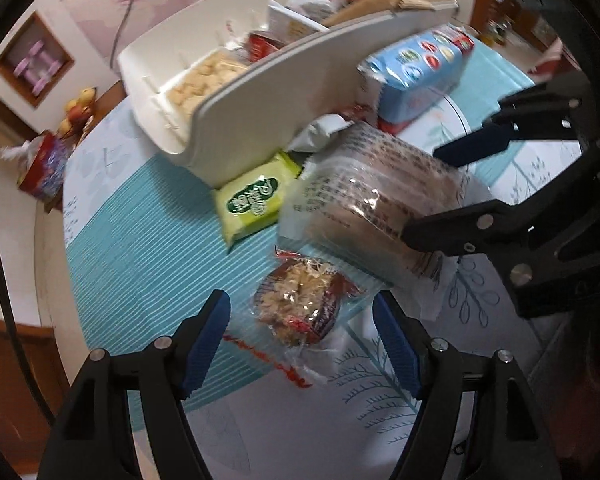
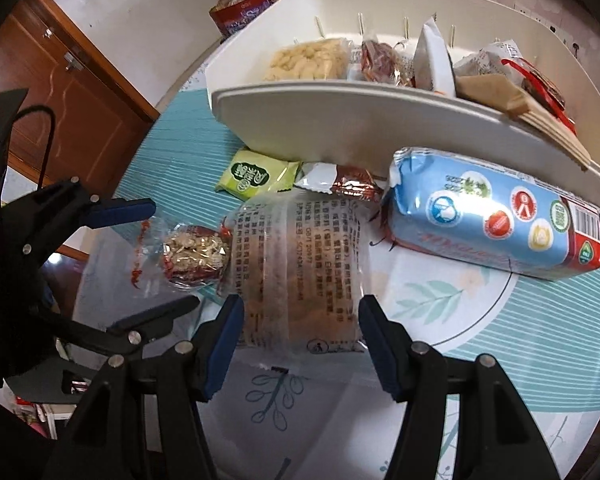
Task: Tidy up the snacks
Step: 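Grasp the small clear dried-fruit packet with the left tool while the right tool grasps the large clear bread packet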
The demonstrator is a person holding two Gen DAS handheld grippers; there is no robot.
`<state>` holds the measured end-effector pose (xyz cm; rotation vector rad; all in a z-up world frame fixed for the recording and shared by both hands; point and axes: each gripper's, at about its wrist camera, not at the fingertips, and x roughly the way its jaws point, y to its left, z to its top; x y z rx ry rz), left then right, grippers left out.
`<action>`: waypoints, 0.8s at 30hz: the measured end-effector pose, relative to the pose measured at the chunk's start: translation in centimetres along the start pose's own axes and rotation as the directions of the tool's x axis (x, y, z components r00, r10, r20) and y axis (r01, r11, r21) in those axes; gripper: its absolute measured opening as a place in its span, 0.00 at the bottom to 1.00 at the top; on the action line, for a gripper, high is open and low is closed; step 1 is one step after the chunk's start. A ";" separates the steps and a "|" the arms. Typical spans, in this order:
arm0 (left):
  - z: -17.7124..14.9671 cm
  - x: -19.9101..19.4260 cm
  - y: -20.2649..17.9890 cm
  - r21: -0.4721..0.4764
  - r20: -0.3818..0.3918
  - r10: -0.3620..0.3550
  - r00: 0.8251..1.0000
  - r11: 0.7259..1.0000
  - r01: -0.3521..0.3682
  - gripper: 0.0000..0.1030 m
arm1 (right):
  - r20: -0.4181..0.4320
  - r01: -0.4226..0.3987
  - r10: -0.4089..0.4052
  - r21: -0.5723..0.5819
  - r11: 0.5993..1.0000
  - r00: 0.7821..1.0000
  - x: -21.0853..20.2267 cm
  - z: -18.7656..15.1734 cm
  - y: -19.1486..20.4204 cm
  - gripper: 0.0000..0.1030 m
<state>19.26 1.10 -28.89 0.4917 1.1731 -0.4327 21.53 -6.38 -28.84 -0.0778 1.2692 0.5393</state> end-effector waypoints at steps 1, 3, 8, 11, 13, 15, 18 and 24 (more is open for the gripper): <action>0.0 0.1 -0.1 0.013 0.003 0.000 1.000 1.000 0.000 0.72 | 0.003 0.000 0.000 0.004 1.000 1.000 0.1 0.1 0.1 0.61; -0.1 0.5 0.0 0.025 0.006 -0.012 1.000 1.000 0.012 0.73 | 0.007 0.003 -0.003 0.011 1.000 1.000 0.3 0.1 0.6 0.65; -0.2 1.5 -0.1 0.053 0.001 -0.040 0.999 0.998 0.040 0.73 | 0.011 0.034 -0.034 0.006 0.999 0.999 1.2 0.3 1.7 0.71; -0.3 1.6 0.1 0.062 0.013 -0.043 0.999 0.997 0.043 0.73 | 0.014 0.041 -0.041 0.015 0.999 0.999 1.7 0.8 2.0 0.72; -0.3 1.8 0.3 0.058 0.016 -0.045 0.999 0.997 0.044 0.73 | 0.014 0.044 -0.044 0.021 0.999 0.999 2.3 1.1 2.3 0.73; -0.4 2.1 0.8 0.051 0.012 -0.048 0.999 0.998 0.047 0.73 | 0.012 0.048 -0.049 0.025 0.999 0.999 2.9 1.4 2.4 0.75; -0.4 2.8 1.2 0.048 -0.014 -0.050 0.999 0.998 0.050 0.73 | 0.009 0.056 -0.056 0.027 0.998 0.998 3.6 2.0 2.5 0.76; -0.4 3.2 1.6 0.037 -0.008 -0.058 0.998 0.998 0.058 0.73 | 0.006 0.064 -0.064 0.020 0.998 0.998 5.0 3.0 2.7 0.79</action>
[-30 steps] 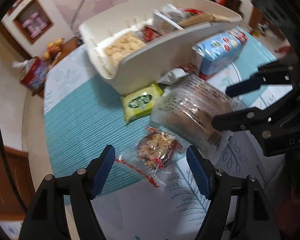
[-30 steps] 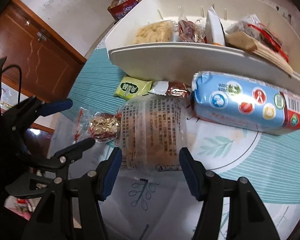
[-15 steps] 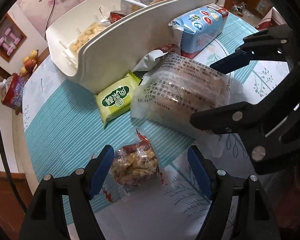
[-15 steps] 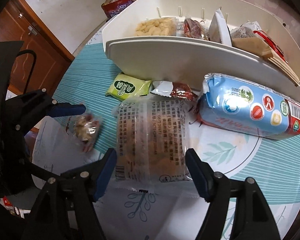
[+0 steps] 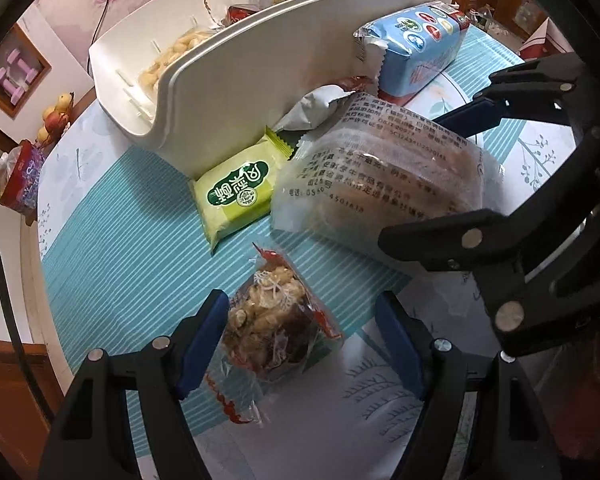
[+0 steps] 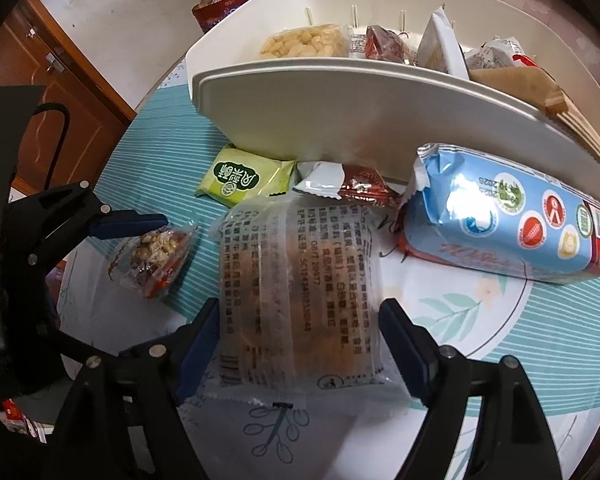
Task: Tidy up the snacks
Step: 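Grasp the small clear dried-fruit packet with the left tool while the right tool grasps the large clear bread packet, then lift both held packets and carry them over the white box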
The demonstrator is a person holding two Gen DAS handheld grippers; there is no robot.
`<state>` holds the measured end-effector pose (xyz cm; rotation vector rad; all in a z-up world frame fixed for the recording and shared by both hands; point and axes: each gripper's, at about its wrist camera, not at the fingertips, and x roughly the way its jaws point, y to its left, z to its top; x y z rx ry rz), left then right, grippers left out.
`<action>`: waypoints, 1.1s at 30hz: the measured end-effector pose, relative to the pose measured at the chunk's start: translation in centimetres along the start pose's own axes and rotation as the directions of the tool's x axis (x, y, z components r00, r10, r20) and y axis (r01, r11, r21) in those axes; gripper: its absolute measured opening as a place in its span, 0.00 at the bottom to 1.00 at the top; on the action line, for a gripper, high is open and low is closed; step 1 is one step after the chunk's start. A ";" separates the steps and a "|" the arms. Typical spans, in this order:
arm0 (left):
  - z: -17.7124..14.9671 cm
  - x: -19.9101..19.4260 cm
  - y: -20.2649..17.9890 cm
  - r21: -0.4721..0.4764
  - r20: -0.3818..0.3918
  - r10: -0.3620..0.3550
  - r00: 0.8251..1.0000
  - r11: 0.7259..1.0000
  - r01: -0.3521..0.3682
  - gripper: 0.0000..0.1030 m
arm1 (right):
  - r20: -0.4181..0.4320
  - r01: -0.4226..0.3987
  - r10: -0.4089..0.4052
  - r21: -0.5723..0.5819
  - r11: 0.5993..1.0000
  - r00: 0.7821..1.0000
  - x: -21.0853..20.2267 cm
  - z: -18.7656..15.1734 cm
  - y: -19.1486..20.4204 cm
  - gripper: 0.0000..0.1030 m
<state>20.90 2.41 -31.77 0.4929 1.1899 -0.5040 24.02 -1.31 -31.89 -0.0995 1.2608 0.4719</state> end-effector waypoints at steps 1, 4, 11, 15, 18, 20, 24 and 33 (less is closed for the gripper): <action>0.0 0.0 0.0 -0.005 0.003 0.000 1.000 1.000 0.000 0.73 | 0.000 0.001 -0.001 -0.001 1.000 1.000 0.1 0.1 0.1 0.79; 0.1 0.0 0.2 -0.025 0.011 0.002 1.000 1.000 -0.002 0.70 | 0.000 0.005 -0.005 -0.006 1.000 1.000 1.2 0.5 0.5 0.81; 0.5 0.1 1.4 -0.085 0.028 0.010 1.000 0.996 -0.007 0.58 | 0.009 0.017 -0.017 -0.012 1.000 1.000 2.4 1.0 0.5 0.82; 0.4 0.2 1.6 -0.087 0.040 0.012 0.999 0.996 -0.008 0.50 | 0.020 0.018 -0.018 -0.009 1.000 1.000 2.7 1.1 0.4 0.82; 0.3 0.2 1.6 -0.091 0.053 0.018 0.998 0.996 -0.013 0.48 | 0.026 0.022 -0.022 -0.013 1.000 0.999 2.7 0.9 0.6 0.82; 0.2 0.1 1.6 -0.096 0.062 0.018 0.998 0.995 -0.012 0.47 | 0.029 0.025 -0.025 -0.014 1.000 0.999 2.6 0.7 0.7 0.82; 0.0 -0.3 1.0 -0.101 0.068 0.029 0.997 0.995 -0.022 0.46 | 0.032 0.030 -0.029 -0.013 0.999 0.999 2.5 0.4 0.9 0.81; -0.4 -0.7 0.2 -0.145 0.047 0.042 0.998 0.989 -0.035 0.45 | 0.040 0.005 -0.005 -0.007 1.000 0.999 1.6 -0.2 0.6 0.74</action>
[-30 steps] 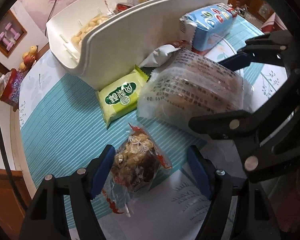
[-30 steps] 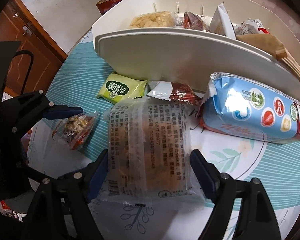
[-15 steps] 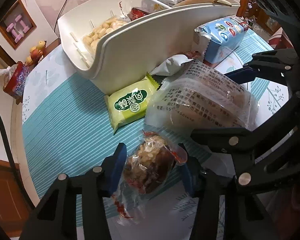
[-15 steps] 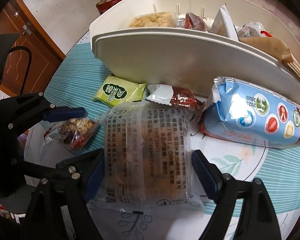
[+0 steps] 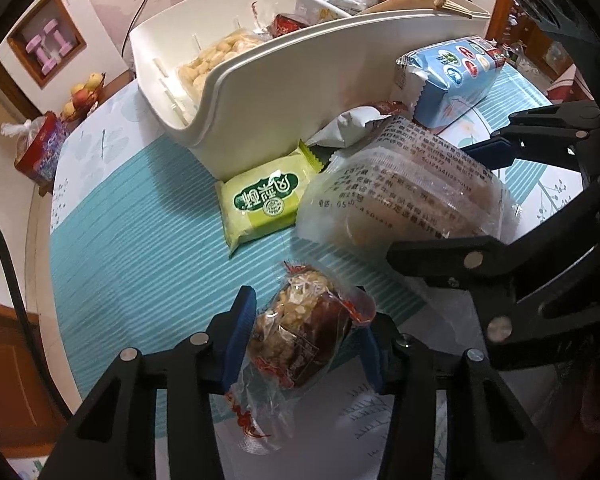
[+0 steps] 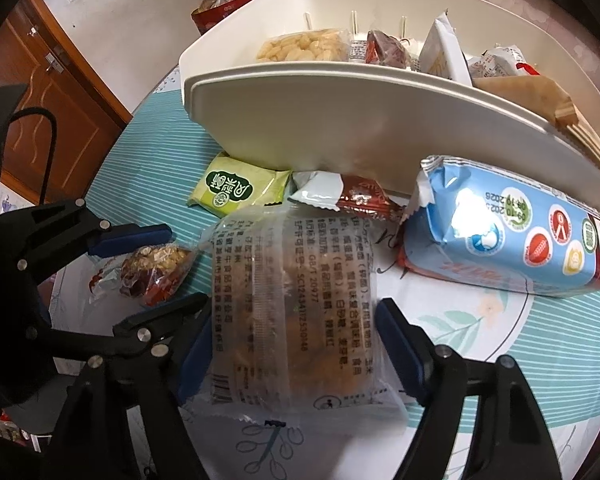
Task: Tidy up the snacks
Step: 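Lift both held packets and carry them over the white box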
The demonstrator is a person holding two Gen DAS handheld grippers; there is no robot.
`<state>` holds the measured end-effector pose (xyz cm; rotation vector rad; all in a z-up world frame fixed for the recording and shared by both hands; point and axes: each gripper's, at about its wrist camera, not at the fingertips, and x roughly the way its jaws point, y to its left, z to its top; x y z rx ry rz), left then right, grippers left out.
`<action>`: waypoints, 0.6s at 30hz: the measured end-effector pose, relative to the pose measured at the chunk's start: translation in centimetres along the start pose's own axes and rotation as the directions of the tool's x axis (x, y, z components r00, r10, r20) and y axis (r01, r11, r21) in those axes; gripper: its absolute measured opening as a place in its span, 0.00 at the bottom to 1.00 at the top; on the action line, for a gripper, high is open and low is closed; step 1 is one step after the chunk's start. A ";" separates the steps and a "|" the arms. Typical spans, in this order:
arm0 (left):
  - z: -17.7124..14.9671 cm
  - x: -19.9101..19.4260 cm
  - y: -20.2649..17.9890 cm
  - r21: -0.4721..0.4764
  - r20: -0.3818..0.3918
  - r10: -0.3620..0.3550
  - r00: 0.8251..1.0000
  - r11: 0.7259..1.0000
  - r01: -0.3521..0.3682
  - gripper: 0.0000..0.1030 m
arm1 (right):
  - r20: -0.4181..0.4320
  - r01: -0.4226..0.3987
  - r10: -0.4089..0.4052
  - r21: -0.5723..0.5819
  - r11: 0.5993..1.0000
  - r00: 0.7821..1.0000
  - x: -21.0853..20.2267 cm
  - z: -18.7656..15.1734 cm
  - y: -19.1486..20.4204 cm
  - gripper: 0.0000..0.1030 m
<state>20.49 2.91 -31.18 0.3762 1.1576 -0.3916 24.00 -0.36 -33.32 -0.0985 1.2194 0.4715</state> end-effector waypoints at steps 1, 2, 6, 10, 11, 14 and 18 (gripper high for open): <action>-0.1 -0.1 0.0 -0.005 -0.002 0.001 1.000 1.000 -0.001 0.45 | 0.000 -0.008 0.008 -0.002 1.000 1.000 -0.1 -0.1 -0.1 0.73; -0.2 -0.1 -0.1 -0.010 -0.005 0.003 1.000 1.000 -0.003 0.45 | 0.000 -0.013 0.013 -0.004 1.000 1.000 -0.2 -0.1 -0.2 0.71; -0.7 -0.4 -0.6 -0.027 -0.028 0.007 1.000 1.000 -0.008 0.45 | -0.009 -0.047 0.047 0.000 0.999 0.999 -0.9 -0.6 -0.9 0.69; -1.4 -1.1 -0.8 -0.070 -0.050 -0.004 0.999 0.998 0.000 0.44 | -0.023 -0.078 0.078 -0.014 0.997 0.997 -1.6 -1.0 -1.1 0.68; -1.5 -1.4 -0.8 -0.083 -0.056 -0.007 0.998 0.997 0.003 0.44 | -0.027 -0.087 0.087 -0.015 0.996 0.996 -1.8 -1.1 -1.2 0.68; -1.9 -2.1 -1.0 -0.108 -0.065 -0.011 0.998 0.994 0.004 0.44 | -0.036 -0.106 0.105 -0.024 0.994 0.994 -2.5 -1.4 -1.4 0.68; -2.1 -3.6 -0.6 -0.148 -0.058 -0.022 0.998 0.989 0.013 0.44 | -0.039 -0.132 0.131 -0.051 0.990 0.991 -3.7 -1.5 -1.2 0.68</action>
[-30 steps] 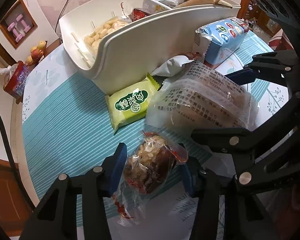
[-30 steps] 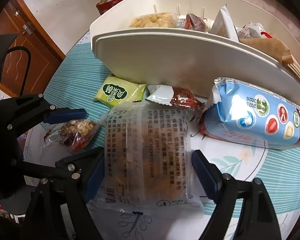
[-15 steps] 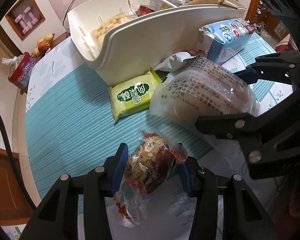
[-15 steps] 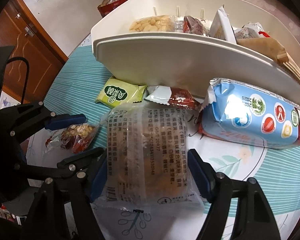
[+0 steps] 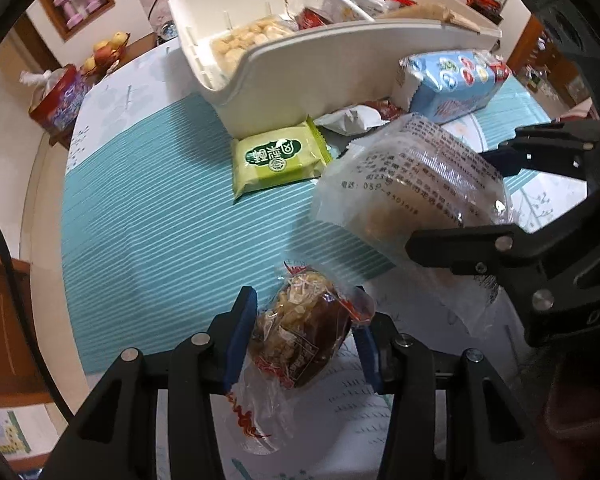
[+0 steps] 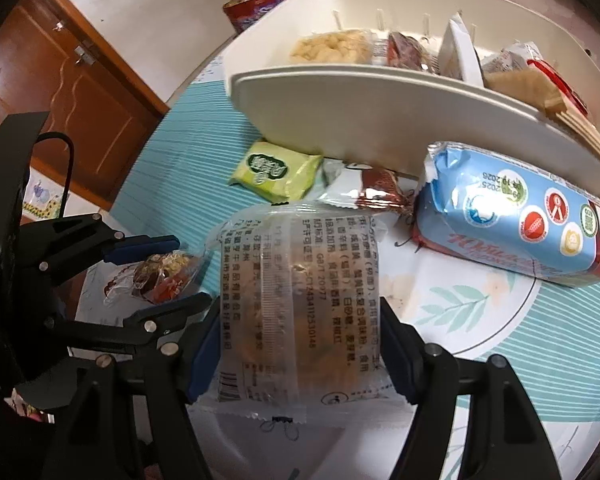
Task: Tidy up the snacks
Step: 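Lift both held packets and carry them over the white box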
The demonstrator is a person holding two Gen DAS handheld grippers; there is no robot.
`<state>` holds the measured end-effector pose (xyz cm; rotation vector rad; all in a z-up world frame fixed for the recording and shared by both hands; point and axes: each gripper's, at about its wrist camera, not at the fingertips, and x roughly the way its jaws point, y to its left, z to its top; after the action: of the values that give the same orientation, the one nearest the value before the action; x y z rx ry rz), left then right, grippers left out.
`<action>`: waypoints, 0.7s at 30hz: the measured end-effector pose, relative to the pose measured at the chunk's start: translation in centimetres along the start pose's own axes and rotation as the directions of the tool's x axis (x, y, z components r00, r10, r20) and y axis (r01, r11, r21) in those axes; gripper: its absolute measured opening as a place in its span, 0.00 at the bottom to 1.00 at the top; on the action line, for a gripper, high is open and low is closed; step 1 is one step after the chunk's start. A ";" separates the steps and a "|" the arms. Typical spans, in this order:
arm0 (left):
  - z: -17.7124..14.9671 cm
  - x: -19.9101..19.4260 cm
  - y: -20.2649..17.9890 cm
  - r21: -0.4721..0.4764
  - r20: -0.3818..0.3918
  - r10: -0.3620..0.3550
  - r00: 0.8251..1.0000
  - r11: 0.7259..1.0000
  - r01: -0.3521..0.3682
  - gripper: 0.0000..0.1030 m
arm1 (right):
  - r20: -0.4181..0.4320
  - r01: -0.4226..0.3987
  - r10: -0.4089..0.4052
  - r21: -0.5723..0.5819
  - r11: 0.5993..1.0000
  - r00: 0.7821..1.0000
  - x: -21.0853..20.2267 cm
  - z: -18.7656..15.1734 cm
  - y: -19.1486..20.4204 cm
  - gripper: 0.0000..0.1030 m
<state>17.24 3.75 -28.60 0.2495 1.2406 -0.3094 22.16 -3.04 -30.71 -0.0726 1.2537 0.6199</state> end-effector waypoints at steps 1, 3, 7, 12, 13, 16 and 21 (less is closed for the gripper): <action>0.1 -0.4 0.2 -0.010 0.000 0.001 1.000 1.000 -0.001 0.44 | 0.001 -0.003 0.003 -0.009 1.000 1.000 -0.3 -0.1 0.1 0.68; 0.4 -1.3 0.6 -0.023 0.010 0.008 1.000 1.000 -0.008 0.44 | 0.007 -0.011 0.011 -0.023 1.000 1.000 -1.0 -0.2 0.3 0.68; 1.3 -3.5 1.8 -0.057 0.043 0.040 0.998 0.998 -0.037 0.44 | 0.032 -0.042 0.044 -0.056 0.998 0.999 -2.5 -0.1 0.7 0.68; 2.7 -6.2 4.2 -0.125 0.087 0.061 0.994 0.991 -0.049 0.44 | 0.073 -0.058 0.065 -0.092 0.994 0.995 -4.8 -0.1 0.8 0.68; 3.0 -6.7 4.5 -0.138 0.099 0.069 0.993 0.989 -0.055 0.44 | 0.086 -0.060 0.068 -0.094 0.994 0.994 -5.4 -0.1 0.8 0.68; 4.0 -7.7 6.3 -0.189 0.123 0.071 0.990 0.981 -0.046 0.44 | 0.126 -0.056 0.069 -0.103 0.993 0.990 -6.8 0.6 0.9 0.68; 6.2 -9.2 7.7 -0.235 0.179 0.091 0.980 0.971 -0.047 0.44 | 0.208 -0.054 0.071 -0.088 0.995 0.975 -9.0 1.6 0.4 0.68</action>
<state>22.86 9.62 -17.79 0.0621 1.0665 -0.1236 21.76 -5.65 -21.96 -0.0339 1.0279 0.7147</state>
